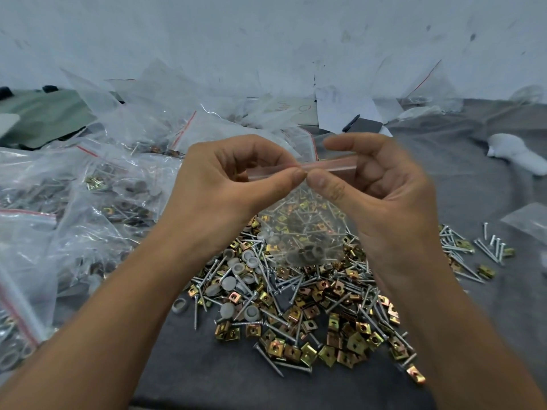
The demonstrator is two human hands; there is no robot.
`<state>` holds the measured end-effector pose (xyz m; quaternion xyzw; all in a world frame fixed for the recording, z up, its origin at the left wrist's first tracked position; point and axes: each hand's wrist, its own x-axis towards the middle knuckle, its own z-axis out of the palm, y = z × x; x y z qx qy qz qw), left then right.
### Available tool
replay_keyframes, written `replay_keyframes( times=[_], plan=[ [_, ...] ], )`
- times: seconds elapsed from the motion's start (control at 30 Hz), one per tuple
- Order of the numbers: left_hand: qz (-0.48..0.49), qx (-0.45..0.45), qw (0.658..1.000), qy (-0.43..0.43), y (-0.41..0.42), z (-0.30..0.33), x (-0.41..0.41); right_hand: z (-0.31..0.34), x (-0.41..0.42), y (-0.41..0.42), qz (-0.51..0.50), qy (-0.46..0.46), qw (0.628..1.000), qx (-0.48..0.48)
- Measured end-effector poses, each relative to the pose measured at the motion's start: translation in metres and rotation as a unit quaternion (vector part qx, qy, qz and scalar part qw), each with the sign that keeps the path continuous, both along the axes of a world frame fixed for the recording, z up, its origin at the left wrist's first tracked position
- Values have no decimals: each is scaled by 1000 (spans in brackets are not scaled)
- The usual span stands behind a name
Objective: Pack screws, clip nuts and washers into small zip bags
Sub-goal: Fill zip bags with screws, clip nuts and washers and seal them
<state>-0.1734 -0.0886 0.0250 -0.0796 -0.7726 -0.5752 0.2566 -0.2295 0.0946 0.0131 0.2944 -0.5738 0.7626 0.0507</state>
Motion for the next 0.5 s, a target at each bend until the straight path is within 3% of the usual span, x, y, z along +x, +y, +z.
replay_keyframes(
  times=[0.23, 0.5],
  plan=[
    [-7, 8, 1000, -5, 1, 0, 0, 2, 1, 0, -28, -5, 999, -33],
    [-3, 4, 1000, -1, 5, 3, 1, 3, 3, 0, -59, 5, 998, -3]
  ],
)
